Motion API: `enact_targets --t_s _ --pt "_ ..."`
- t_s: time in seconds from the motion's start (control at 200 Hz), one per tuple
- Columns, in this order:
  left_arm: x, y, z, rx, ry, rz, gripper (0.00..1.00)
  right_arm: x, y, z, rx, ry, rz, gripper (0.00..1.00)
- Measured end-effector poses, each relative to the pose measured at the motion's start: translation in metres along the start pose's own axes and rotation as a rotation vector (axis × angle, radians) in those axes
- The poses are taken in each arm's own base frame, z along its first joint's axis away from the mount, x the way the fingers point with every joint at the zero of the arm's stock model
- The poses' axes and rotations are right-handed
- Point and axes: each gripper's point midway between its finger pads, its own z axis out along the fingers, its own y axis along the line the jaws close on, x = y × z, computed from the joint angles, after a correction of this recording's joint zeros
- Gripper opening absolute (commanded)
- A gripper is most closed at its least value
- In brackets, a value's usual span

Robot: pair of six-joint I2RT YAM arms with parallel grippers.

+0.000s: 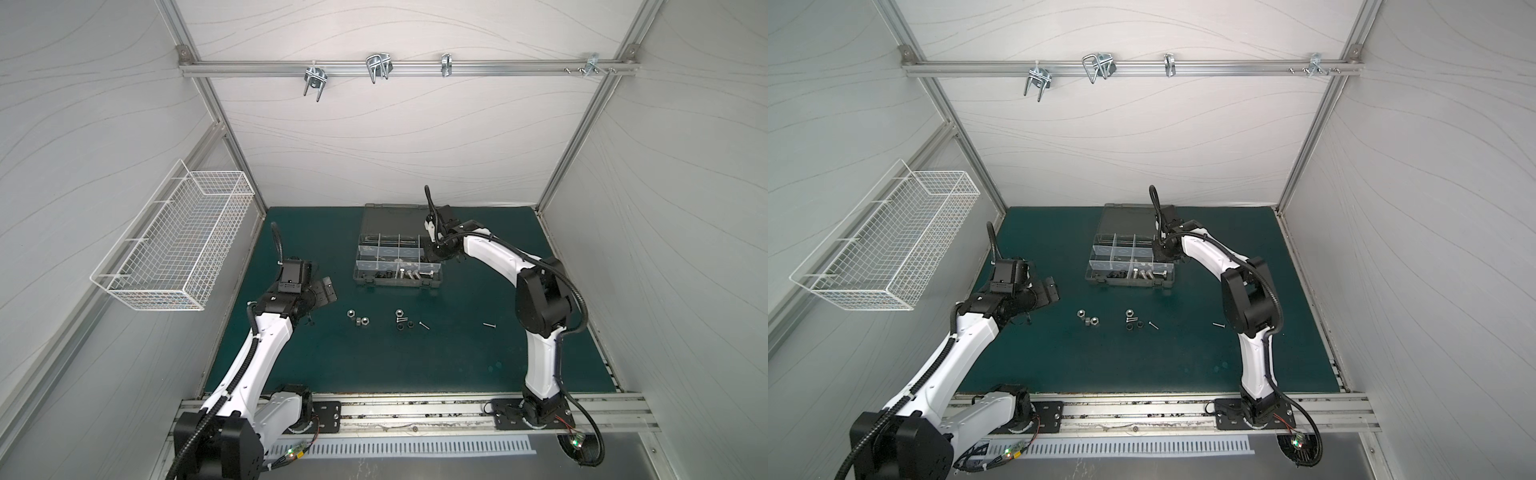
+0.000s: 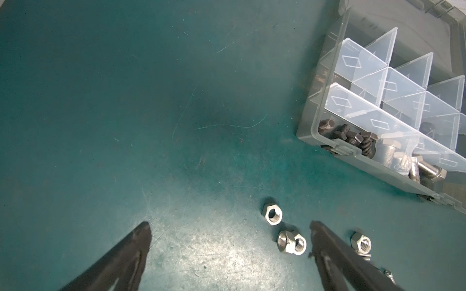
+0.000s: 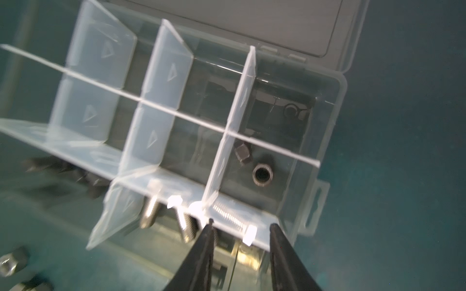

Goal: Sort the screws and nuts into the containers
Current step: 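Move the right gripper back over the black nuts on the mat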

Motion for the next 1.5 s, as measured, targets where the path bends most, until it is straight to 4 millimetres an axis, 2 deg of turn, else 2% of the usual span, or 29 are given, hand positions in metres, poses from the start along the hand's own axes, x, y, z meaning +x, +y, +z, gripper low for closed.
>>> enact_targets --t_s 0.14,0.265,0.485,0.66,1.186,1.501 --pt "0.000 -0.001 0.000 0.004 0.001 -0.001 0.99 0.011 0.021 -0.027 -0.028 -0.026 -0.032 0.38" --pt "0.000 -0.001 -0.001 0.007 -0.002 -0.003 0.99 0.033 0.044 -0.040 -0.054 -0.015 -0.068 0.38" --pt "0.000 -0.001 -0.001 0.008 -0.002 -0.005 0.99 0.086 0.077 -0.044 -0.090 0.061 -0.126 0.37" --pt "-0.001 0.000 -0.001 0.008 -0.002 -0.006 0.99 0.119 0.099 -0.041 -0.107 0.123 -0.181 0.37" --pt "-0.001 0.000 -0.001 0.007 -0.003 -0.006 0.99 0.163 0.120 -0.036 -0.120 0.210 -0.242 0.36" --pt "-0.001 0.000 -0.001 0.007 -0.002 -0.006 0.99 0.178 0.124 -0.024 -0.123 0.262 -0.251 0.35"
